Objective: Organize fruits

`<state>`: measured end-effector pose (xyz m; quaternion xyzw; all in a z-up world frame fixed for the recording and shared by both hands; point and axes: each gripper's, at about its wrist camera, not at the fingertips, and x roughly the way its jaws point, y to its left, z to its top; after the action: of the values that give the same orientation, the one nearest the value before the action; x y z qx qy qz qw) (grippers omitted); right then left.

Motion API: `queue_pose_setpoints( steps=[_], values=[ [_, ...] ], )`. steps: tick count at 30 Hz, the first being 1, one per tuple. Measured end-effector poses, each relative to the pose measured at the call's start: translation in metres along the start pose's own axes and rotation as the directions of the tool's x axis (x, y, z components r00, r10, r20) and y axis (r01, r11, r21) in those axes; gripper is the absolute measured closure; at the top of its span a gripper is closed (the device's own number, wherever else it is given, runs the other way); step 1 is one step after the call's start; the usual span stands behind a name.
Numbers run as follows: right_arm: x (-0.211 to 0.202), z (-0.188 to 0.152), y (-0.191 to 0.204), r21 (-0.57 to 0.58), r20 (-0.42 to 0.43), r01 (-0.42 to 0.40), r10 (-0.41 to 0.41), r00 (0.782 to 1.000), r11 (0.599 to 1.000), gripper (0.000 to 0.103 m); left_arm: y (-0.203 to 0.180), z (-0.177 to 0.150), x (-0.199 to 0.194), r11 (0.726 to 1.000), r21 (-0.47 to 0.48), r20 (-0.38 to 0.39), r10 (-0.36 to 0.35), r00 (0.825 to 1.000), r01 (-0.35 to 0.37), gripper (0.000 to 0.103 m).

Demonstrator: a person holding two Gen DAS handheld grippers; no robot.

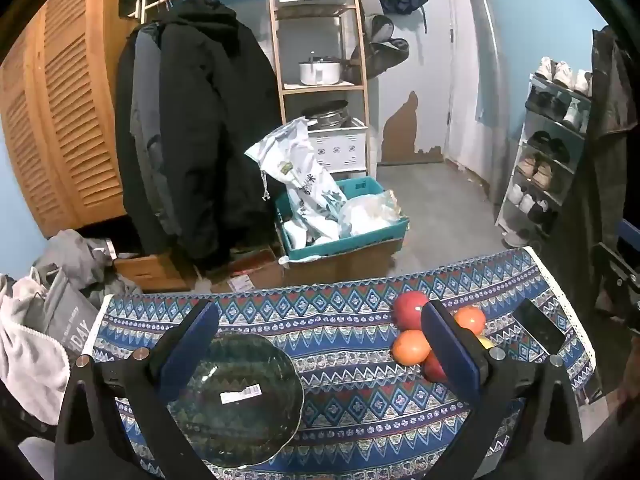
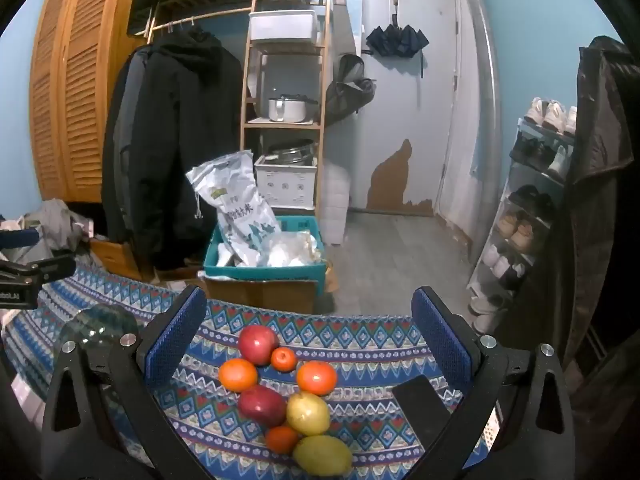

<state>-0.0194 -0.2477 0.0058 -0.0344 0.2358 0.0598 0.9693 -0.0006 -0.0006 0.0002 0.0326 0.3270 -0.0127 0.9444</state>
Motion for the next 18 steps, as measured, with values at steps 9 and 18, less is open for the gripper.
queue_pose_setpoints(
  steps=[9, 18],
  values=[
    [-0.0008, -0.0007, -0.0024, 0.003, -0.011, -0.002, 0.002, 1.0, 1.0, 0.002, -0.0049, 0.0002, 0.0018, 1.0, 0.015, -0.011, -0.027, 1.0, 0.028, 0.001],
    [-0.0004, -0.0034, 0.0024, -0.006, -0.003, -0.011, 0.011, 1.0, 1.0, 0.002, -0.0076, -0.0036, 0.0019, 0.999, 0.021, -0.011, -0.029, 1.0, 0.029, 0.001]
  ],
)
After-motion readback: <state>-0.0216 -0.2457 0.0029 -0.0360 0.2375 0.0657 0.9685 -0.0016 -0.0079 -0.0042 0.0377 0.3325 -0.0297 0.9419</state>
